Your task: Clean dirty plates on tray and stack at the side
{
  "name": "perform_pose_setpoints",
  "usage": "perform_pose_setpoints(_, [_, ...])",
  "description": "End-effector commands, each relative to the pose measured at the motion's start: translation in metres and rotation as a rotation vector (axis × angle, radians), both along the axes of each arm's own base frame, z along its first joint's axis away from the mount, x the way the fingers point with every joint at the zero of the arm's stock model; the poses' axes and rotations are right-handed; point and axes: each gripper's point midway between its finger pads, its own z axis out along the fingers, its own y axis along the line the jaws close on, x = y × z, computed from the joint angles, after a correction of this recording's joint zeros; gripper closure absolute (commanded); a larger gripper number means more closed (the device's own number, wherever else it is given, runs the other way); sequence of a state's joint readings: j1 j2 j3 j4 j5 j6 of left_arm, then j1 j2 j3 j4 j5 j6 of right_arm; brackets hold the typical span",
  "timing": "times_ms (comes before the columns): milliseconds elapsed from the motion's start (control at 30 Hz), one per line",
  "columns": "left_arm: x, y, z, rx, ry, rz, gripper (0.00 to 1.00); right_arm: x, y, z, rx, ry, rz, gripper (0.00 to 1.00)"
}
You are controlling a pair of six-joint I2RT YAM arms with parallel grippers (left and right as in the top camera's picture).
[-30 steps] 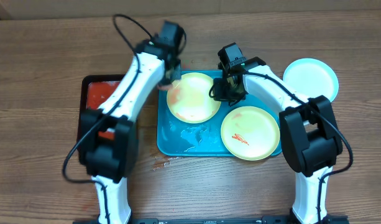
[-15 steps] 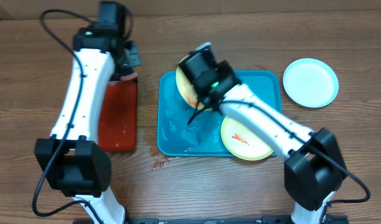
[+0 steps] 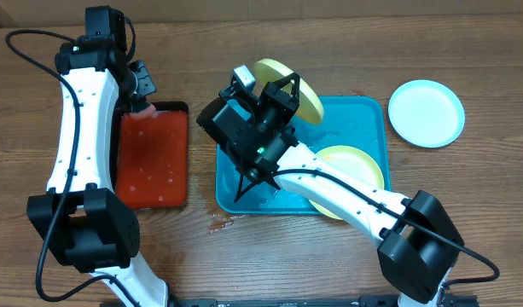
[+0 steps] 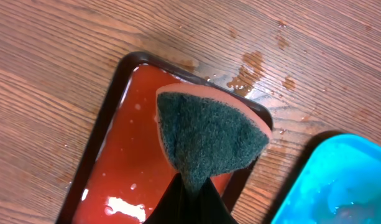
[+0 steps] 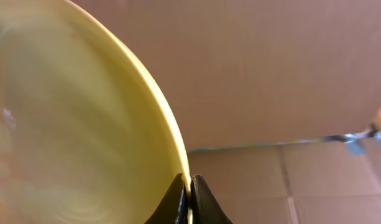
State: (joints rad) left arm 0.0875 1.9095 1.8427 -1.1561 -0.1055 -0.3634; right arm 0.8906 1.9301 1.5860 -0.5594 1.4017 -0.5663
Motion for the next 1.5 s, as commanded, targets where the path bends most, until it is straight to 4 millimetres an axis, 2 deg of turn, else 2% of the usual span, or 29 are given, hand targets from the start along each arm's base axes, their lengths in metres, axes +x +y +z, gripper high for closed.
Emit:
perform_pose_setpoints(0, [0.000,-0.004,-0.001,-0.025,-0.001,-0.011,0.96,-0.005,-0.006,0.028,0.005,-0.058,-0.031,0.96])
perform_pose_setpoints(67, [0.000,-0.004,-0.001,-0.025,-0.001,-0.011,0.96,-0.002,-0.001,0.019,0.107,-0.069,-0.006,0.96])
perform_pose_setpoints(133, [0.000,-0.004,-0.001,-0.025,-0.001,-0.011,0.95,0.000,0.008,-0.007,0.216,0.026,0.058,0.96])
perform_pose_setpoints(200, [0.000,-0.004,-0.001,-0.026,0.000,-0.011,0.96,0.001,0.019,-0.046,0.301,0.245,0.158,0.96])
perform_pose_setpoints(267, [0.000,-0.004,-0.001,-0.025,0.000,-0.011,0.96,0.008,0.013,-0.059,0.420,0.289,0.145,0.96])
perform_pose_setpoints(367, [0.000,-0.004,-0.001,-0.025,-0.001,-0.011,0.96,0.028,-0.026,-0.055,0.653,0.207,-0.007,0.96])
perform_pose_setpoints(433, [0.001,-0.006,-0.001,-0.025,-0.001,-0.016,0.96,0.035,-0.045,-0.060,0.832,0.294,-0.031,0.96])
perform_pose_setpoints(533, [0.002,-0.008,-0.001,-0.024,-0.006,-0.022,0.96,0.041,-0.062,-0.069,1.091,0.466,-0.003,0.96])
perform_pose_setpoints(567, [0.002,-0.008,0.000,-0.024,-0.007,-0.022,0.96,0.043,-0.075,-0.072,1.175,0.510,-0.012,0.96])
perform_pose_setpoints(633, [0.002,-0.009,0.000,-0.025,-0.007,-0.024,0.96,0.048,-0.120,-0.081,1.322,0.560,-0.088,0.96])
perform_pose_setpoints(733, [0.002,-0.009,0.000,-0.024,-0.007,-0.024,0.96,0.049,-0.181,-0.094,1.441,0.554,-0.223,0.96])
perform_pose_setpoints(800, [0.003,-0.009,0.000,-0.025,-0.008,-0.024,0.96,0.047,-0.232,-0.105,1.487,0.510,-0.341,0.96])
perform_pose_setpoints(933, [0.003,-0.009,0.000,-0.024,-0.008,-0.024,0.96,0.033,-0.308,-0.126,1.537,0.424,-0.513,0.96])
perform_pose_setpoints(1033, [0.003,-0.009,0.000,-0.024,-0.008,-0.024,0.96,0.020,-0.354,-0.138,1.575,0.360,-0.617,0.96])
perform_pose_setpoints(1167, [0.004,-0.009,0.000,-0.024,-0.012,-0.024,0.96,0.008,-0.398,-0.152,1.629,0.272,-0.742,0.96])
perform_pose_setpoints(1200, [0.004,-0.009,0.000,-0.024,-0.012,-0.024,0.96,0.007,-0.403,-0.155,1.633,0.268,-0.755,0.96])
perform_pose_setpoints(1467, [0.004,-0.009,0.000,-0.024,-0.012,-0.024,0.96,0.009,-0.412,-0.187,1.638,0.287,-0.812,0.96])
